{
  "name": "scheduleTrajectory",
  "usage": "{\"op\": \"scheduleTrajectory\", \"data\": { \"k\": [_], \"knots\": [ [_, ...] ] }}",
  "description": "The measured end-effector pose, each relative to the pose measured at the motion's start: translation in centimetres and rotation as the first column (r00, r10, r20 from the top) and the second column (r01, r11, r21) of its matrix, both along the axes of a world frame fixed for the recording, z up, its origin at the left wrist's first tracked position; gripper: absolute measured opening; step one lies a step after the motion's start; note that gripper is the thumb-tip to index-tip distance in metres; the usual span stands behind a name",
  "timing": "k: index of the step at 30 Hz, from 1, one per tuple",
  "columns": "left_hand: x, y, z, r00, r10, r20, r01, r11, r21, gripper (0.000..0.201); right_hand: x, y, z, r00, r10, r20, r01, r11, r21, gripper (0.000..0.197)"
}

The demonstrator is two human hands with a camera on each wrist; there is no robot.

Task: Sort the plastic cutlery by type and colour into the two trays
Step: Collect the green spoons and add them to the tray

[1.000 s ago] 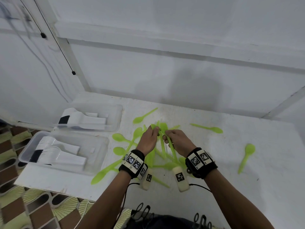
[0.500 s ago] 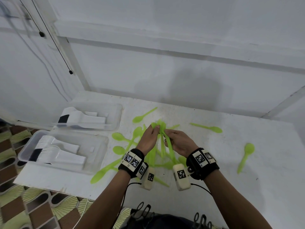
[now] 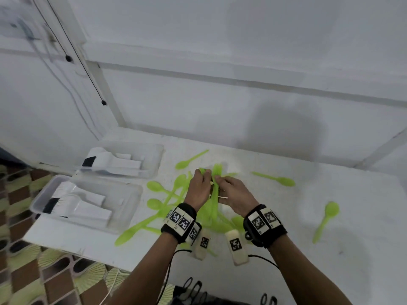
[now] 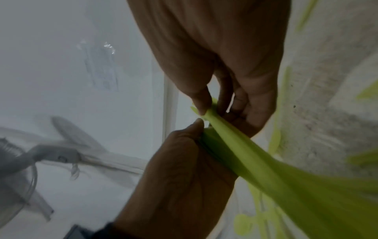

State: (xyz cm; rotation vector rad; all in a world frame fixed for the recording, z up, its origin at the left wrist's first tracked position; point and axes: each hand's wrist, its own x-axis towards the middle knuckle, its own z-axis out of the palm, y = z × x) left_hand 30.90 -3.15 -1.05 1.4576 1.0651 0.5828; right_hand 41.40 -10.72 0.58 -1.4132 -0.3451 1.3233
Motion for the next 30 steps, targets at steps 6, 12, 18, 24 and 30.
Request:
{"op": "scheduleTrajectory", "data": {
  "k": [6, 12, 18, 24, 30],
  "knots": [
    [2.1, -2.5, 0.2, 0.986, 0.152, 0.067, -0.143, 0.983, -0.119, 0.025, 2.4, -1.6, -1.4, 0.828, -0.094, 0.554, 0.050, 0.994, 0.093, 0.032],
    [3.9, -6.0, 0.0, 0.952, 0.296, 0.082, -0.255, 0.911, -0.326, 0.064, 2.5, -3.7, -2.8, 0.687, -0.080, 0.723, -0.105, 0.973, 0.207, 0.026],
    [4.7, -7.5, 0.8, 0.924, 0.353, 0.146, -0.283, 0.889, -0.361, 0.044, 3.7, -5.4, -3.4, 0.708, -0.082, 0.701, -0.172, 0.943, 0.284, 0.011],
    [5.1, -7.9, -0.7, 0.915, 0.359, 0.185, -0.272, 0.887, -0.374, 0.054, 4.4, -7.1, -2.7, 0.679, 0.003, 0.734, -0.256, 0.938, 0.233, 0.014],
    [5.6, -8.6, 0.5, 0.863, 0.410, 0.296, -0.221, 0.833, -0.508, 0.033, 5.4, -8.5, -2.3, 0.598, 0.277, 0.752, -0.489, 0.870, 0.069, 0.054]
  ]
}}
